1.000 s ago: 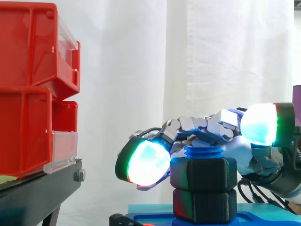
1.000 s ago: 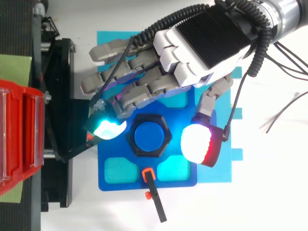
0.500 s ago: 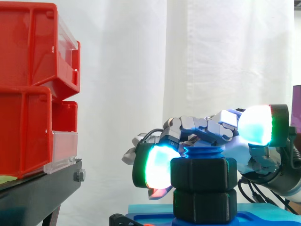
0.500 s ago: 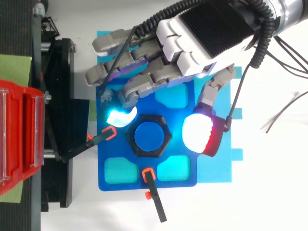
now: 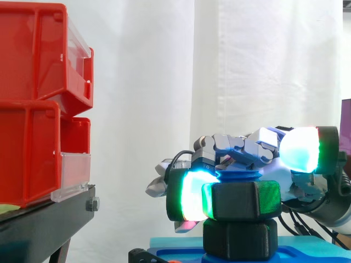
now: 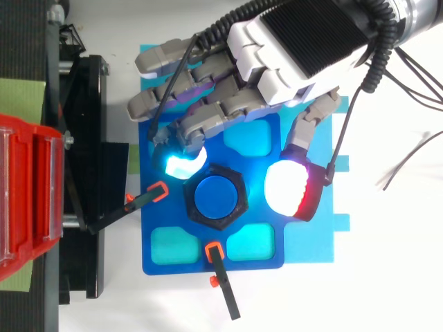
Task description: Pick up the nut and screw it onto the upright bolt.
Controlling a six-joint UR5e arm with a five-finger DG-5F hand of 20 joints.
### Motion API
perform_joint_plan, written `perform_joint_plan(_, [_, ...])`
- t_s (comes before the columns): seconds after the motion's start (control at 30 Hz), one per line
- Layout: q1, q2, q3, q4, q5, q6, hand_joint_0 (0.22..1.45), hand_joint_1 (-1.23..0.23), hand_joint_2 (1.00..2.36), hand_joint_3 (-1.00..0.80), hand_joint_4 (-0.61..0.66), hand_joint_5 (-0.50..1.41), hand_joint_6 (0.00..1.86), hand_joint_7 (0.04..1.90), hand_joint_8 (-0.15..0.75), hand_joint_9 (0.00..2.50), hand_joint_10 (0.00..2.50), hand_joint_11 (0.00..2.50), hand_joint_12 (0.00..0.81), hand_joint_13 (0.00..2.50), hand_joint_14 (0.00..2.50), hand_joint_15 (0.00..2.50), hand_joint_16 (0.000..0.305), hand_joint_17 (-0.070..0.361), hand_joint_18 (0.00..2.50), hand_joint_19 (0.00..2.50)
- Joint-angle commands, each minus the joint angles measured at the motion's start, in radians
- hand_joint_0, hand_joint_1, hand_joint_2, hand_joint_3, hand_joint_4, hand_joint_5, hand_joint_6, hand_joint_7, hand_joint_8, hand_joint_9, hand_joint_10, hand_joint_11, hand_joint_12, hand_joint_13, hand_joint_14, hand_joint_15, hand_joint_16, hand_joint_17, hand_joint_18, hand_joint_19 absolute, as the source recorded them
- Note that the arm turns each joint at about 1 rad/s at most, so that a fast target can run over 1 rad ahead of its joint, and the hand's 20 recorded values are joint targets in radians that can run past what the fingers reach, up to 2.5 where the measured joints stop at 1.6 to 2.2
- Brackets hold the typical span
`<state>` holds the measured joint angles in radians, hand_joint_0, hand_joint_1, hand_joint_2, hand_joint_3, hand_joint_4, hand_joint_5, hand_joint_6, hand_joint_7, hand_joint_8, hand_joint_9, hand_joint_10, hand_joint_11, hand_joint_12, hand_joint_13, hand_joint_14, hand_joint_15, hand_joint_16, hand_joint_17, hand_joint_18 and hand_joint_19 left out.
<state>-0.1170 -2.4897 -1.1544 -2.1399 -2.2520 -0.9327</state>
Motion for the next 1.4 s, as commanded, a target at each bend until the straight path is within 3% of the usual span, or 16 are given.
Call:
perform_joint_plan(0.0, [-0.004,0.0,0.004,0.0,-0.001,0.0,0.5,-0.11,1.0,-0.5,0.17,-0.01,0.59,1.35,0.255,0.81,0.0,0.0,0.283,0.48,0.0,0.0,0.031,0.07,0.2,0.0])
perform_joint_plan(0.33, [-0.02,0.0,0.032,-0.006,-0.04,0.009,0.51,-0.14,1.0,-0.5,0.12,0.0,0.73,1.0,0.24,1.03,0.0,0.0,0.231,0.63,0.0,0.0,0.025,0.057,0.34,0.01])
perform_joint_plan(0.57, [-0.035,0.0,0.047,-0.009,-0.06,0.017,0.51,-0.13,1.0,-0.5,0.11,0.02,0.74,0.97,0.233,1.16,0.0,0.0,0.196,0.73,0.0,0.0,0.02,0.045,0.48,0.06])
perform_joint_plan(0.6, [-0.036,0.0,0.048,-0.009,-0.063,0.018,0.51,-0.12,1.0,-0.5,0.12,0.02,0.73,1.0,0.236,1.16,0.0,0.0,0.198,0.73,0.0,0.0,0.02,0.045,0.48,0.06])
perform_joint_plan(0.73, [-0.039,0.0,0.061,-0.012,-0.072,0.026,0.5,-0.09,1.0,-0.5,0.16,0.01,0.5,1.4,0.246,1.05,0.0,0.0,0.235,0.64,0.0,0.0,0.025,0.057,0.37,0.03])
perform_joint_plan(0.93, [-0.041,0.0,0.088,-0.012,-0.092,0.04,0.48,-0.07,1.0,-0.5,0.25,-0.07,0.5,1.04,0.235,0.92,0.0,0.0,0.253,0.61,0.0,0.0,0.03,0.067,0.34,0.05])
perform_joint_plan(1.07, [-0.041,0.0,0.088,-0.011,-0.09,0.037,0.48,-0.06,1.0,-0.5,0.22,-0.1,0.5,0.81,0.227,0.86,0.0,0.0,0.259,0.56,0.0,0.0,0.032,0.071,0.32,0.04])
perform_joint_plan(1.27, [-0.032,-0.001,0.082,-0.006,-0.078,0.032,0.47,-0.05,1.0,-0.5,0.2,-0.11,0.5,0.72,0.216,0.8,0.0,0.0,0.266,0.52,0.0,0.0,0.034,0.076,0.28,0.03])
perform_joint_plan(1.37, [-0.024,-0.001,0.081,0.003,-0.052,0.026,0.47,-0.04,1.0,-0.5,0.2,-0.11,0.5,0.7,0.212,0.79,0.0,0.0,0.269,0.51,0.0,0.0,0.034,0.077,0.28,0.03])
